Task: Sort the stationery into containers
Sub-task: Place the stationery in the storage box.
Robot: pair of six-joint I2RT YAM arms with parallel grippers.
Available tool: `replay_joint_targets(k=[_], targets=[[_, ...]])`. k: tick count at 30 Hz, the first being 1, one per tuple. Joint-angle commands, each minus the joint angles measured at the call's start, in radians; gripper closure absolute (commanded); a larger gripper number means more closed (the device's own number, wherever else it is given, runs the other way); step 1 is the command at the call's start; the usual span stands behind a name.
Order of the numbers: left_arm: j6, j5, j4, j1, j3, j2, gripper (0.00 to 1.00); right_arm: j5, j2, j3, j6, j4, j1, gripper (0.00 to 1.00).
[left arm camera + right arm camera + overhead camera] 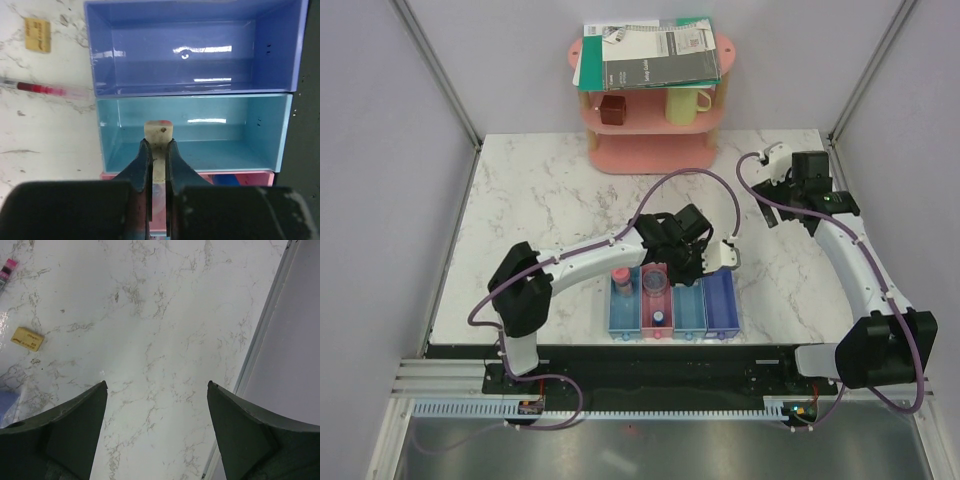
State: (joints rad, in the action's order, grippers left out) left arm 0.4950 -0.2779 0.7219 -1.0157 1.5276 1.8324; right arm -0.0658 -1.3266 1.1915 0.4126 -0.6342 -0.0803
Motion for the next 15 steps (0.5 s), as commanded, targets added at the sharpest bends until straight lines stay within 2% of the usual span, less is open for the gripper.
replay_joint_targets(k=[1, 7, 8, 11, 15], targets=[[-0.009, -0.007, -0.042, 0.002, -0.012, 0.037, 0.97, 0.023, 0.040, 0.023, -0.003, 0.025, 0.022, 0.12], [-0.010, -0.006, -0.055, 0.000, -0.003, 0.071, 0.75, 0.043, 0.049, 0.033, 0.002, 0.019, 0.045, 0.12], [-0.012, -0.007, -0.056, 0.000, -0.003, 0.071, 0.66, 0.047, 0.049, 0.031, 0.005, 0.016, 0.045, 0.11], [-0.006, -0.003, -0.056, 0.000, -0.003, 0.065, 0.49, 0.058, 0.053, 0.019, 0.008, 0.013, 0.045, 0.11], [-0.007, -0.001, -0.056, 0.002, 0.006, 0.050, 0.38, 0.063, 0.055, -0.010, 0.012, 0.008, 0.045, 0.11]])
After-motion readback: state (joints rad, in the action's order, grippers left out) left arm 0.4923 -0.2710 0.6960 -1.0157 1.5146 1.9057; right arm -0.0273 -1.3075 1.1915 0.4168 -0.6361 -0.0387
